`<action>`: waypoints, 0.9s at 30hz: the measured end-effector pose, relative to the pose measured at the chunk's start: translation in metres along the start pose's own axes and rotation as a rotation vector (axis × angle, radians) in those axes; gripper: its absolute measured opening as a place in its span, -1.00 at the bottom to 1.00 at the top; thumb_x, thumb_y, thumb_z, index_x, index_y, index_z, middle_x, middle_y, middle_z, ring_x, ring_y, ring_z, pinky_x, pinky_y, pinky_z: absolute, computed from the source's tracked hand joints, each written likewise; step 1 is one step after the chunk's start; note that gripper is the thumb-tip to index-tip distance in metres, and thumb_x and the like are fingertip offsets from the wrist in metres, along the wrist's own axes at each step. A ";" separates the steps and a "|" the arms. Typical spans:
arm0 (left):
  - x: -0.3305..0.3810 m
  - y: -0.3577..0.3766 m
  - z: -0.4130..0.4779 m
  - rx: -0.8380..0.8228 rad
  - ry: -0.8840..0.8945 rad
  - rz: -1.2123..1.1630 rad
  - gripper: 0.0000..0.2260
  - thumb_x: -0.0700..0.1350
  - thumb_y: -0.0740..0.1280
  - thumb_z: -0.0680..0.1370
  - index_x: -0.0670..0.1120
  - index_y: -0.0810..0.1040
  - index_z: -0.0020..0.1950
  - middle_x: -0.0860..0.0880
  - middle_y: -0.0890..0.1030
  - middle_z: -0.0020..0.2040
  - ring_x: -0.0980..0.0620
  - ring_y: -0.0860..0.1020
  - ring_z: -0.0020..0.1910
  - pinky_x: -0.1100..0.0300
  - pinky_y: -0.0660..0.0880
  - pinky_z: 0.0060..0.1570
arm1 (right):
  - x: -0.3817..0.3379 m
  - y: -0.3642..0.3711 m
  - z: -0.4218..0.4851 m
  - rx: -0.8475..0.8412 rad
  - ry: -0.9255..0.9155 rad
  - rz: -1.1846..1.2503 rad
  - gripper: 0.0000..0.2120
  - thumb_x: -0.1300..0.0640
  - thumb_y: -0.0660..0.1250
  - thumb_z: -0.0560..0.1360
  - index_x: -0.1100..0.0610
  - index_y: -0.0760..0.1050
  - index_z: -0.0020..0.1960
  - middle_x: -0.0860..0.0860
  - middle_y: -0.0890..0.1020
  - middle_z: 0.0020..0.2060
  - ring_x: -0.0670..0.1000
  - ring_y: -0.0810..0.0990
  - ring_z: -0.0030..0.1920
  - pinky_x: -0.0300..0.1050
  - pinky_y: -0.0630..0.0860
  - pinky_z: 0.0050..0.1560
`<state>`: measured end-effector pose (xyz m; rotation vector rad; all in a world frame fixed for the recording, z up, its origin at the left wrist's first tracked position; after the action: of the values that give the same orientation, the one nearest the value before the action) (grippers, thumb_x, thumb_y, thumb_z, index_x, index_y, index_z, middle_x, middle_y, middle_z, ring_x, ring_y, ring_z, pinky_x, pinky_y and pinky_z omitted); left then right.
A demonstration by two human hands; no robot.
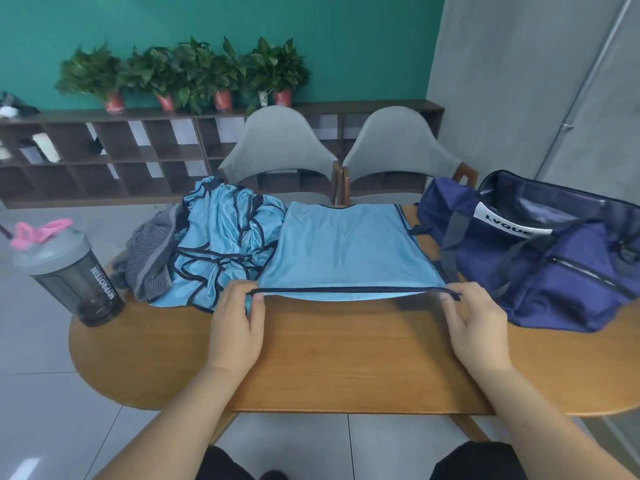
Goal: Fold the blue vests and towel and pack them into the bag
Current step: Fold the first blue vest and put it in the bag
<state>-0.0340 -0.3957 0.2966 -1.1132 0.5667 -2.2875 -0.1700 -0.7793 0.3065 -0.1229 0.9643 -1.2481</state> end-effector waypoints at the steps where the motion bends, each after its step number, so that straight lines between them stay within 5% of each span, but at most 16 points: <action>1: 0.000 -0.003 -0.003 -0.006 -0.038 -0.035 -0.74 0.04 0.13 0.74 -0.08 0.52 0.22 0.05 0.58 0.07 0.04 0.55 0.03 0.07 0.48 0.09 | -0.003 -0.004 -0.001 -0.027 0.005 0.047 -0.97 0.16 0.39 0.61 0.06 0.58 0.04 -0.10 0.63 -0.09 -0.13 0.56 -0.04 -0.38 0.35 0.00; 4: 0.005 -0.008 -0.013 -0.008 -0.046 -0.033 -0.74 0.02 0.16 0.71 -0.09 0.51 0.24 0.03 0.58 0.06 0.00 0.55 0.00 0.04 0.48 0.08 | -0.004 -0.011 -0.008 -0.087 0.032 0.153 -0.89 0.17 0.34 0.64 -0.03 0.53 0.06 -0.13 0.66 -0.07 -0.26 0.57 0.00 -0.52 0.35 0.04; 9: 0.008 -0.013 -0.019 0.065 -0.018 0.015 -0.85 -0.16 0.20 0.73 -0.14 0.50 0.24 0.02 0.51 0.09 0.03 0.51 0.08 0.09 0.46 0.16 | 0.007 -0.013 -0.013 -0.085 0.041 0.154 -0.83 0.07 0.20 0.72 0.04 0.55 0.20 -0.04 0.63 0.05 -0.05 0.58 0.09 -0.46 0.36 0.14; 16: 0.005 -0.009 -0.011 0.121 -0.184 -0.095 -0.82 -0.05 0.20 0.73 -0.13 0.48 0.21 0.00 0.59 0.02 -0.02 0.54 -0.01 0.00 0.50 0.04 | -0.003 -0.019 -0.010 0.047 0.064 0.132 -0.75 0.35 0.18 0.68 0.11 0.56 0.19 0.02 0.60 0.05 -0.05 0.52 0.04 -0.49 0.31 0.13; 22: 0.005 -0.001 0.006 0.089 -0.212 -0.059 -0.75 -0.10 0.15 0.75 -0.18 0.51 0.32 -0.09 0.60 0.15 -0.08 0.55 0.13 -0.02 0.50 0.20 | 0.009 -0.010 0.002 0.025 0.227 0.115 -0.76 0.24 0.22 0.70 0.12 0.55 0.30 -0.01 0.65 0.11 -0.04 0.56 0.10 -0.27 0.38 0.17; 27: -0.001 -0.005 0.014 0.087 -0.251 -0.103 -0.79 -0.03 0.11 0.76 -0.10 0.46 0.24 0.00 0.55 -0.13 -0.09 0.55 -0.15 0.01 0.42 -0.14 | 0.013 -0.015 0.011 0.044 0.384 0.158 -0.84 0.09 0.23 0.72 0.11 0.55 0.19 -0.01 0.62 -0.08 0.05 0.56 -0.05 -0.20 0.32 -0.07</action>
<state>-0.0239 -0.3931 0.3071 -1.3878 0.3153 -2.1889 -0.1738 -0.8000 0.3149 0.2320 1.2498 -1.1669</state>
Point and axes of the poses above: each hand's wrist, its own z-axis towards the middle knuckle, its own y-axis out of the palm, x = y × z, the point moved 4 cm from there along z, towards the middle knuckle
